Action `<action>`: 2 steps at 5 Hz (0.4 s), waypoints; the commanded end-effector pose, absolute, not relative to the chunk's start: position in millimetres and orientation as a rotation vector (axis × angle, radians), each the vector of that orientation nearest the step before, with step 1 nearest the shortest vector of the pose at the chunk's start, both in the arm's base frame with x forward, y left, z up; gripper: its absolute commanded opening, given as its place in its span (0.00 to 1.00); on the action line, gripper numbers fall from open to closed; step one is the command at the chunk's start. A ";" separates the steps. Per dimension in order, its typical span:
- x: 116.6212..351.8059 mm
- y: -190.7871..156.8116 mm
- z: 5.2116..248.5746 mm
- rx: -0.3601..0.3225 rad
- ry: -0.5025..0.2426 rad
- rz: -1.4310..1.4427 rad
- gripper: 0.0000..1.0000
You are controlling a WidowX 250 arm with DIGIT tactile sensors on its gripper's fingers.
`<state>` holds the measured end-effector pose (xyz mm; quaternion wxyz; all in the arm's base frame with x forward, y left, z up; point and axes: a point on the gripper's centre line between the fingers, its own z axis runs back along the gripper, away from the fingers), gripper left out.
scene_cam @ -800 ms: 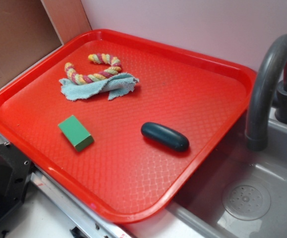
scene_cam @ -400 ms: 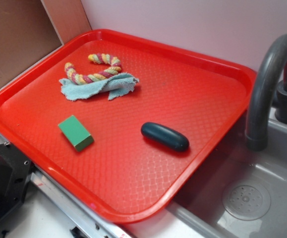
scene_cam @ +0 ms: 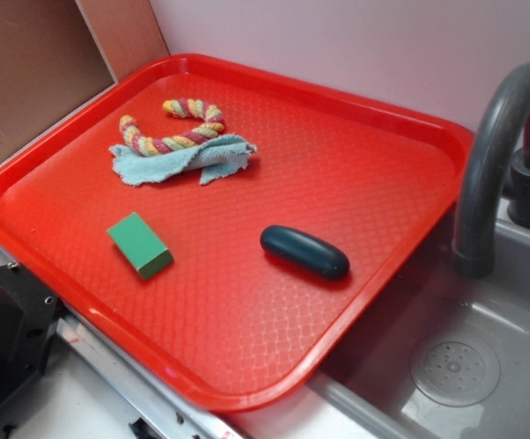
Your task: Grab the plastic pickle.
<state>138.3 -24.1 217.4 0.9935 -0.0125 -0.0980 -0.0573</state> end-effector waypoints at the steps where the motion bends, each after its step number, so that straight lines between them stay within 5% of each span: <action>1: 196.8 -57.9 173.9 -0.039 -0.331 -0.567 1.00; 2: 218.5 -77.6 154.2 -0.041 -0.360 -0.714 1.00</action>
